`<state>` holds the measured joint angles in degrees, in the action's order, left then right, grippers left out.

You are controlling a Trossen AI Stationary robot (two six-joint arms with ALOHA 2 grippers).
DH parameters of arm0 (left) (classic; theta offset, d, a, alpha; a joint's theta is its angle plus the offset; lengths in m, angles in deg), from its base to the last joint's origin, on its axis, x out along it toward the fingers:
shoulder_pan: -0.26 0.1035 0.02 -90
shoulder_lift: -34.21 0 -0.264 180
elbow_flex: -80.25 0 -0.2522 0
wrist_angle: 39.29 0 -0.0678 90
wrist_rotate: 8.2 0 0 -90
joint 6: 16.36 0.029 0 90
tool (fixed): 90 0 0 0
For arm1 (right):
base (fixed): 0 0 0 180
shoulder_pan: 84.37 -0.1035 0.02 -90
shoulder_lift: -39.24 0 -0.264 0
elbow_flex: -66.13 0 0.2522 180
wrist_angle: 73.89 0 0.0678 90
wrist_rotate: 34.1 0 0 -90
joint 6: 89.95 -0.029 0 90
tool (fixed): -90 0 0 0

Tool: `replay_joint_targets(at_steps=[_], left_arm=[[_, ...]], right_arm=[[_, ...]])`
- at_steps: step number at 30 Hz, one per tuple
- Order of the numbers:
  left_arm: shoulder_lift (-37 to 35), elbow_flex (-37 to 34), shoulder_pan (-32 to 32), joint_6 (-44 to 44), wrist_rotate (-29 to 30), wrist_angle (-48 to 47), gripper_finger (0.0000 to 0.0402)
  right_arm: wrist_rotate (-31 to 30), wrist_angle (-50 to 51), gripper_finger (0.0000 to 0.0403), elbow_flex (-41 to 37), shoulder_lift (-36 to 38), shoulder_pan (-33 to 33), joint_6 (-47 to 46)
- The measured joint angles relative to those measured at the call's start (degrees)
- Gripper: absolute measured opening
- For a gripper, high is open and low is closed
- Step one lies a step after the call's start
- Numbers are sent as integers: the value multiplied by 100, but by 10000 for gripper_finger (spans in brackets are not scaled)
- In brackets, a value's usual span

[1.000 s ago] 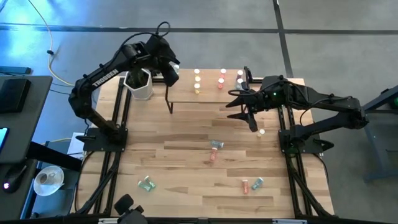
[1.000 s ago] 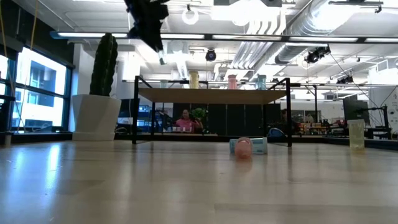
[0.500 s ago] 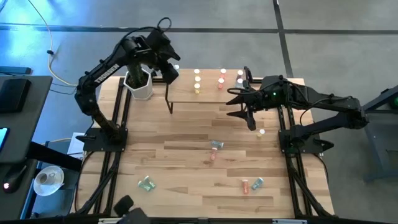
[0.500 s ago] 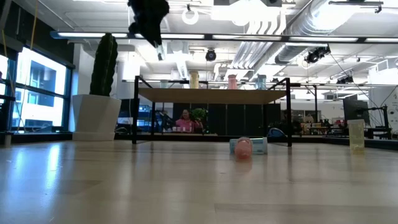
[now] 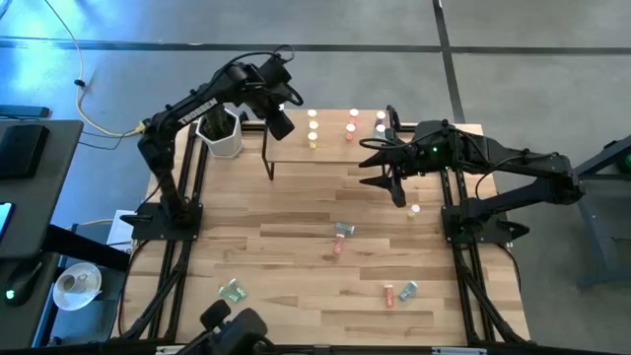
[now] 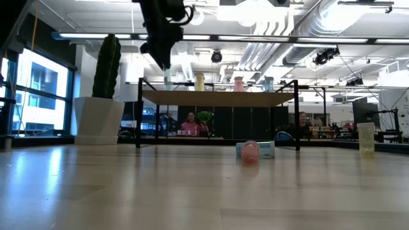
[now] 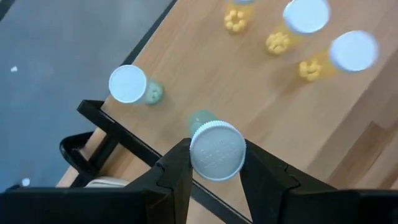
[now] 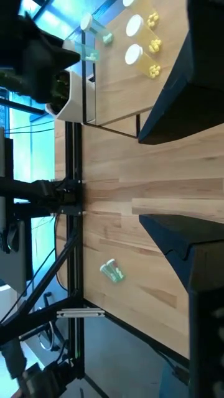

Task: Pick and place medicine bottles onto shelf by color
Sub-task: Adjust the light blue pill bottle on the shelf

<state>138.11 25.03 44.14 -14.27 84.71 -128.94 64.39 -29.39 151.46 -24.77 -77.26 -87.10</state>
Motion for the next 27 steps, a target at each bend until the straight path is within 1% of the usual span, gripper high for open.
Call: replay_joint_targets(at_steps=[8,20,27], left_arm=[[345,-2,4,2,30,2,108],[419,-4,81,-140,117,2,108],[549,-11,151,-194,-54,-5,108]], right_arm=[[0,11,185,0,0,0,8],[0,17,185,1,0,0,11],[0,17,185,0,0,0,9]])
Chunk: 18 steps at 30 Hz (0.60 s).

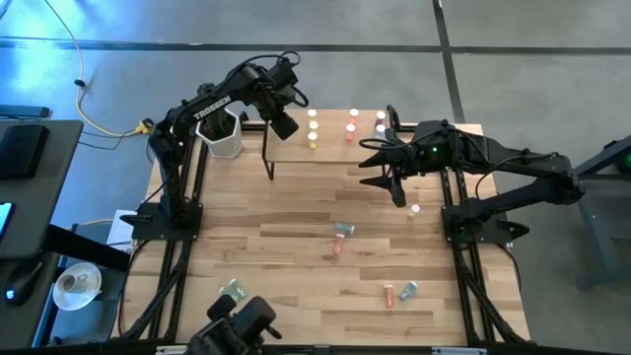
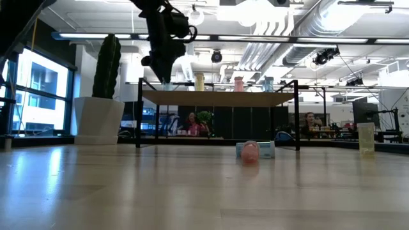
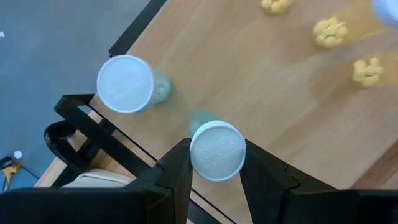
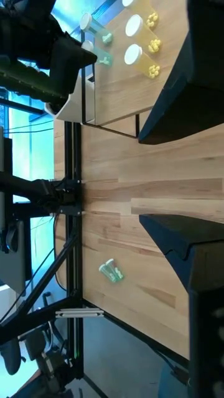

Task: Pick and place medicine bottles onto shelf by color
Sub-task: Adjust the light blue pill bottle on the shelf

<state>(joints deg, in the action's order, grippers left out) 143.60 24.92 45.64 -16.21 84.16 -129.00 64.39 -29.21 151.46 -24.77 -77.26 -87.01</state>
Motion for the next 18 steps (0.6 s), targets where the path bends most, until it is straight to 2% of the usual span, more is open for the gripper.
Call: replay_joint_targets(at_steps=[18], left_arm=[[1,2,4,2,-21,-4,109]], right_arm=[[0,13,185,2,0,0,-1]])
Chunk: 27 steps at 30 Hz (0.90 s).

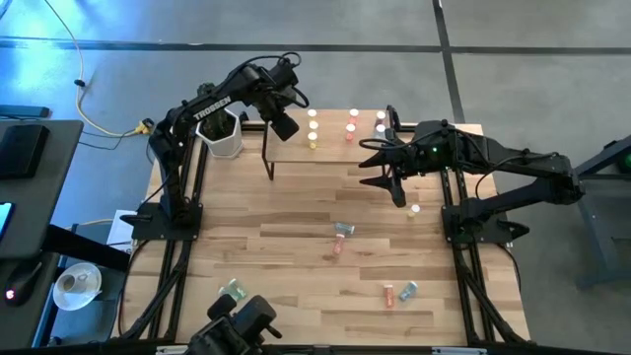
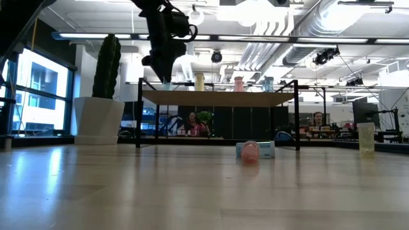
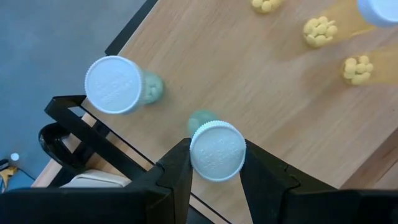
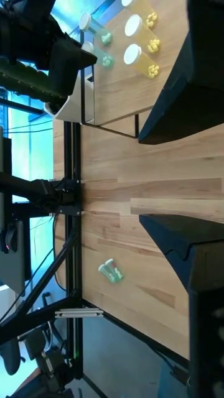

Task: Pick and place medicine bottles onto shelf by color
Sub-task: Adjust the light blue pill bottle on the shelf

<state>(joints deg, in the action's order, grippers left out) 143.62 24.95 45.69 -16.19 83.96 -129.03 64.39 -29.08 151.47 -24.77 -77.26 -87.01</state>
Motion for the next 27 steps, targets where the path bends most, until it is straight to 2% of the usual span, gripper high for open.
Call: replay_joint_targets(at_steps=[16,27], left_arm=[[0,2,0,0,-2,-7,110],[0,2,0,0,6,-4,146]], right_arm=[[0,0,185,-2,0,0,-15],[1,0,185,-1,0,0,-57]])
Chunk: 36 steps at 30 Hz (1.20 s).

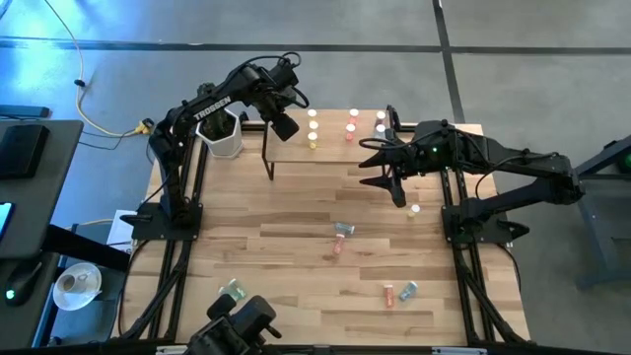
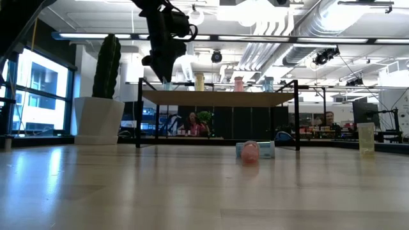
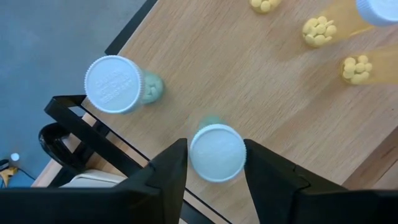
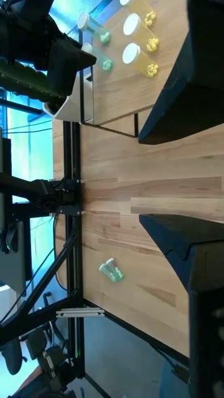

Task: Pick and place medicine bottles onto shelf by color
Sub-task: Adjust the light blue pill bottle on the shelf

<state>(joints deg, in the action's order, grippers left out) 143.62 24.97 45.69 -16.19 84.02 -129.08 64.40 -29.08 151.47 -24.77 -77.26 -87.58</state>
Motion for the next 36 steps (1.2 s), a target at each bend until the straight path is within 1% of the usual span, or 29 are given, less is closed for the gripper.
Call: replay_joint_targets(at_steps=[7,11,14,21,36], left_arm=[[0,0,0,0,20,21,150],[0,0,-1,6,212,33,150],[0,0,0,76,236,33,150],[-22,0,-2,167,-8,34,150],[-22,4,0,304,-6,35,150]], right_arm=[[0,0,185,0,0,0,-1],[1,0,185,-1,0,1,-2],[-1,0,185,-1,0,0,-2],[-1,0,185,-1,0,0,2],[1,0,185,1,0,2,13]])
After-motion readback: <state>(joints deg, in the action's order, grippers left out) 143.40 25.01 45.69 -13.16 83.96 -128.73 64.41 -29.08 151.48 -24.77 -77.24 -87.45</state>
